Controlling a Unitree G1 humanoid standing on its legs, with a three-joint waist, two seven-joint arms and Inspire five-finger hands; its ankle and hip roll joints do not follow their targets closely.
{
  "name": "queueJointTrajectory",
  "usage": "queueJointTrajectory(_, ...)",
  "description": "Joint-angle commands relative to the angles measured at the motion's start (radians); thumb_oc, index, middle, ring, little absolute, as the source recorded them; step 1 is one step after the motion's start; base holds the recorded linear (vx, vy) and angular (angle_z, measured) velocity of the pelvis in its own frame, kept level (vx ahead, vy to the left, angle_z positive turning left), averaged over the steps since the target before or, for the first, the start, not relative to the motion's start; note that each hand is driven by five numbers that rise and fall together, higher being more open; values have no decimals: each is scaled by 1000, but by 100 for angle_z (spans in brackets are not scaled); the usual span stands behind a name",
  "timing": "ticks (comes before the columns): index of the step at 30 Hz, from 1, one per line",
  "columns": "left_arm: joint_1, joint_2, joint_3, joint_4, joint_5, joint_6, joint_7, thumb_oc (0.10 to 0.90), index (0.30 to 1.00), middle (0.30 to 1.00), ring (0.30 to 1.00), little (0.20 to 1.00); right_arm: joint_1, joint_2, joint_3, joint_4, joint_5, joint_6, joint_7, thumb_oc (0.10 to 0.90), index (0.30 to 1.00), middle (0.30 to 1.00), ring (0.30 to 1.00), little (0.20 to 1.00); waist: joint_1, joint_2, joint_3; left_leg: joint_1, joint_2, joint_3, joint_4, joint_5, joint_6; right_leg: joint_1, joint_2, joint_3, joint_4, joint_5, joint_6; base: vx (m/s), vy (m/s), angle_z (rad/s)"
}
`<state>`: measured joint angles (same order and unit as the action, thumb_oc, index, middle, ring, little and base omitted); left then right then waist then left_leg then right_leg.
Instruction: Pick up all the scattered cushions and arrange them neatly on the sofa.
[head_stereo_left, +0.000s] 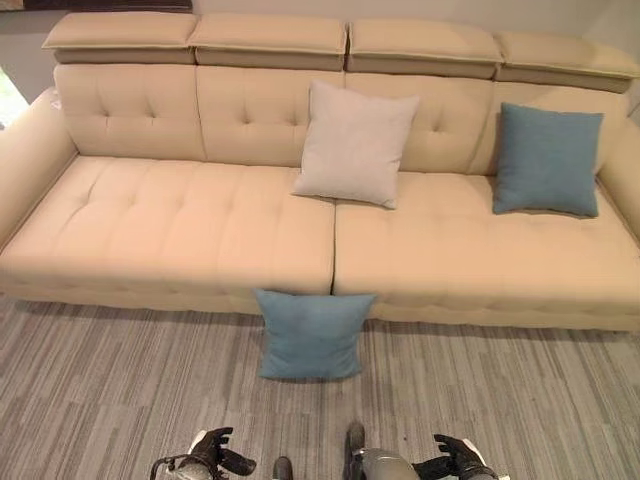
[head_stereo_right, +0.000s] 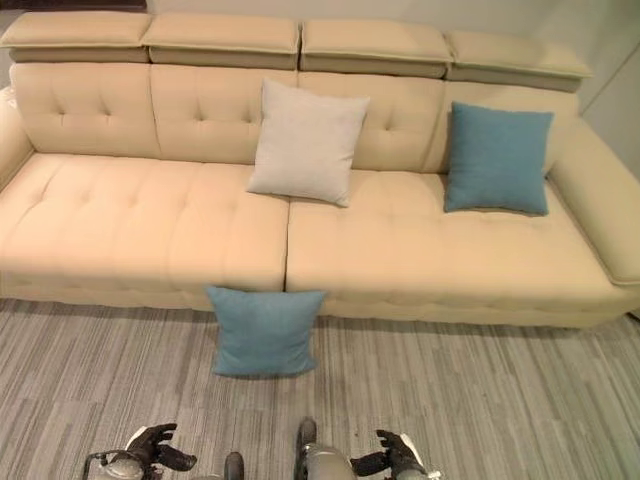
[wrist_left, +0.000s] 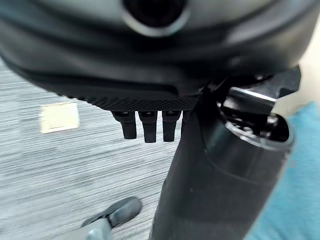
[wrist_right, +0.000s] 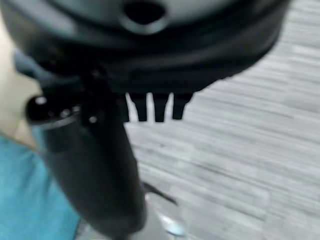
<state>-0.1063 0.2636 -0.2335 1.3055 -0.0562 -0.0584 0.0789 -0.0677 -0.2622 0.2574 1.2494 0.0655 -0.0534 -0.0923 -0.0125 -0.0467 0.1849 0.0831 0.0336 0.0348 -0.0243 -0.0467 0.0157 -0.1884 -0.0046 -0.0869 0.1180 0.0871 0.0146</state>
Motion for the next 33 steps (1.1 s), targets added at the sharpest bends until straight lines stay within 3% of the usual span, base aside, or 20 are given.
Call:
queueJointTrajectory(1,-11,6,-2,-16,24,-25,12,800,900,900,900,900,18,-39,-4,-10,23,-21,-13,800,900,900,900,900,-21,-14,-9,-46,-118,9,73,-74,38,29,24,21,-1,-108,79,176,-76,50)
queueJointTrajectory(4,-16,-3,-16,-18,31,-27,2,800,900,900,900,900,33,-46,-23,-2,42,-28,-14,800,900,900,900,900,-38,-19,-13,-89,-93,58,200,-117,-8,88,-10,-18,-59,-110,59,140,-84,68)
queueJointTrajectory(8,-25,-3,-17,-26,25,-24,3,800,900,900,900,900,23,-53,-21,1,56,-27,-14,800,900,900,900,900,-37,-23,-1,-161,-39,123,355,-106,-24,129,-17,-40,-88,-116,37,26,-22,68)
queueJointTrajectory(10,-26,-2,-17,-30,19,-23,6,800,900,900,900,900,24,-56,-23,2,59,-21,-14,800,900,900,900,900,-39,-29,-3,-174,17,165,338,-98,-27,153,-35,-57,-105,-128,36,118,57,9)
queueJointTrajectory(11,-26,-2,-21,-29,22,-21,8,800,900,900,900,900,27,-60,-26,2,57,-21,-16,800,900,900,900,900,-36,-28,-10,-179,55,164,273,-75,-35,169,-45,-71,-116,-134,44,120,85,25)
queueJointTrajectory(12,-26,-2,-22,-29,22,-21,8,800,900,900,900,900,27,-60,-26,2,57,-21,-16,800,900,900,900,900,-37,-28,-10,-177,54,164,270,-73,-36,170,-45,-72,-117,-134,44,180,172,34)
queueJointTrajectory(13,-29,-1,-27,-34,19,-21,8,800,900,900,900,900,31,-63,-33,0,58,-21,-18,800,900,900,900,900,-39,-17,-17,-176,106,164,172,-2,-67,177,-51,-84,-123,-143,52,99,103,24)
queueJointTrajectory(14,-29,-1,-27,-34,19,-21,8,800,900,900,900,900,32,-63,-33,0,58,-21,-18,800,900,900,900,900,-39,-17,-17,-174,105,164,168,0,-68,178,-51,-84,-123,-143,51,145,160,16)
queueJointTrajectory(16,-32,-2,-31,-36,17,-21,8,800,900,900,900,900,32,-65,-41,-2,57,-21,-20,800,900,900,900,900,-38,-9,-21,-181,144,139,106,60,-92,184,-53,-80,-118,-159,53,161,203,3)
queueJointTrajectory(17,-31,-3,-36,-40,10,-25,8,800,900,900,900,900,36,-67,-45,-3,52,-21,-22,800,900,900,900,900,-32,-3,-23,-204,167,90,81,97,-109,198,-60,-70,-114,-174,57,168,223,-3)
queueJointTrajectory(18,-31,-3,-36,-40,10,-25,8,800,900,900,900,900,37,-68,-45,-3,52,-21,-22,800,900,900,900,900,-33,-3,-23,-203,167,90,81,98,-109,199,-61,-71,-113,-175,57,220,350,-12)
queueJointTrajectory(19,-33,-7,-42,-40,3,-29,6,800,900,900,900,900,42,-70,-47,-4,42,-22,-21,800,900,900,900,900,-30,2,-21,-219,172,46,78,103,-116,212,-75,-57,-104,-186,64,113,199,-13)
queueJointTrajectory(23,-29,-8,-44,-37,2,-29,1,800,900,900,900,900,42,-65,-56,2,36,-19,-18,800,900,900,900,900,-31,1,-28,-219,166,39,106,86,-120,224,-108,-38,-89,-186,79,147,295,-21)
queueJointTrajectory(25,-42,2,-53,-41,10,-31,1,800,900,900,900,900,35,-57,-67,-9,51,-21,-14,800,900,900,900,900,-36,-6,-28,-225,137,53,131,52,-105,212,-150,-21,-63,-174,99,120,376,-15)
queueJointTrajectory(29,-48,19,-47,-43,8,-29,6,800,900,900,900,900,11,-46,-57,-22,53,-17,-14,800,900,900,900,900,-29,-13,-21,-225,109,84,144,14,-75,151,-177,3,-7,-149,119,-12,267,-3)
queueJointTrajectory(30,-49,40,-31,-40,3,-25,15,800,900,900,900,900,-16,-39,-36,-40,49,-16,-15,800,900,900,900,900,-16,-9,-4,-213,94,125,142,-7,-50,81,-195,-24,68,-123,129,-32,221,-47)
queueJointTrajectory(32,-49,40,-30,-40,3,-25,15,800,900,900,900,900,-16,-39,-36,-40,49,-16,-15,800,900,900,900,900,-14,-9,-4,-213,93,127,142,-7,-49,79,-196,-22,70,-124,130,3,172,-69)
queueJointTrajectory(33,-38,47,-19,-30,3,-27,13,800,900,900,900,900,-17,-38,-29,-52,45,-21,-18,800,900,900,900,900,-8,-5,1,-190,80,147,131,-16,-40,61,-188,-71,99,-129,124,37,124,-64)
